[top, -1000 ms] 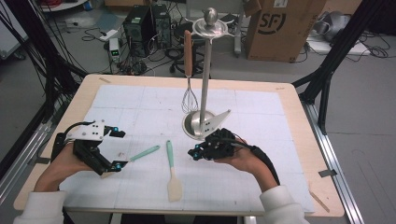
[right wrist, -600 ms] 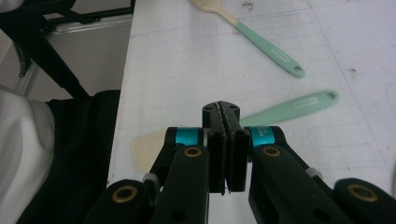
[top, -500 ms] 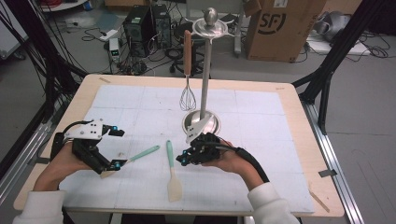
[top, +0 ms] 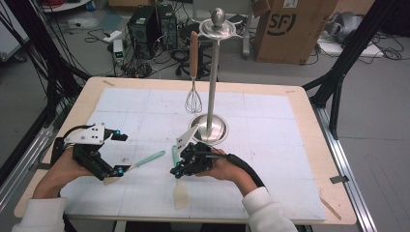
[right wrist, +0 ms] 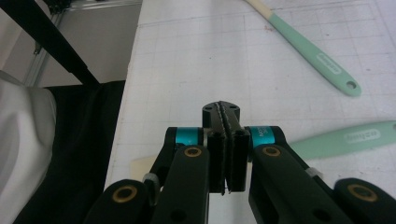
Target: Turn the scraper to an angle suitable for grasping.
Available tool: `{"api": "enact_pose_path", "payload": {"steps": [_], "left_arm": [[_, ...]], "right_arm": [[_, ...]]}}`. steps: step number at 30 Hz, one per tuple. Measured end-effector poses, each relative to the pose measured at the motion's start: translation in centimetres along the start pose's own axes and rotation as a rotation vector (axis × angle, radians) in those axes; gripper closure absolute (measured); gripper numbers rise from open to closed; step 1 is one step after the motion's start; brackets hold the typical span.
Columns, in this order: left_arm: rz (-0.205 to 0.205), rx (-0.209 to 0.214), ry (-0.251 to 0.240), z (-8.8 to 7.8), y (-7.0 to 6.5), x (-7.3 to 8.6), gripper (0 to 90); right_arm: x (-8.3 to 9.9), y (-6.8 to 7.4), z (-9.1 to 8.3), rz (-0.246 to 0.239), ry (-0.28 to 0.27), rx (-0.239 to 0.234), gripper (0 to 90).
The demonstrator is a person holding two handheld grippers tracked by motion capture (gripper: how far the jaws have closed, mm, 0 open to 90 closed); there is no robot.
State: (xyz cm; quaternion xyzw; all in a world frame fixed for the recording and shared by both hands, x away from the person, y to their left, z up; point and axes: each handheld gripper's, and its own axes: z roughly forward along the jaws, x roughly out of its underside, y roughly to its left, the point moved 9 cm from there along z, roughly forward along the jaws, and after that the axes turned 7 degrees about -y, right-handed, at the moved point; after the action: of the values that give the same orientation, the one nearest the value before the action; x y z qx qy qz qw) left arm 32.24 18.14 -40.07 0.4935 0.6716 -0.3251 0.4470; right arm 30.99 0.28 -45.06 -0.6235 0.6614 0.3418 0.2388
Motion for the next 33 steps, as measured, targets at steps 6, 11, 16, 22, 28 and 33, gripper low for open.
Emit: {"api": "enact_pose_path", "payload": {"steps": [6,11,16,22,28,33], "left_arm": [[0.002,0.001,0.0,0.0,0.0,0.0,1.7],[0.003,0.002,-0.001,0.0,0.0,0.0,1.7],[0.002,0.001,-0.002,0.0,0.0,0.0,1.7],[0.001,0.002,-0.004,0.1,-0.1,-0.1,1.7],[0.003,0.003,0.001,0.1,-0.1,0.0,1.6],[0.002,0.002,0.0,0.2,-0.2,0.0,1.7]], "right_arm": [[0.3,0.0,0.9,0.001,0.03,-0.011,88.9],[0.6,0.0,1.6,0.006,0.042,-0.017,89.0],[1.1,0.0,2.4,-0.007,0.077,-0.023,88.9],[1.7,-0.1,3.3,-0.016,0.107,-0.025,89.0],[1.9,0.0,3.8,-0.021,0.125,-0.029,89.0],[2.3,-0.2,4.3,-0.056,0.143,-0.033,89.0]]}}
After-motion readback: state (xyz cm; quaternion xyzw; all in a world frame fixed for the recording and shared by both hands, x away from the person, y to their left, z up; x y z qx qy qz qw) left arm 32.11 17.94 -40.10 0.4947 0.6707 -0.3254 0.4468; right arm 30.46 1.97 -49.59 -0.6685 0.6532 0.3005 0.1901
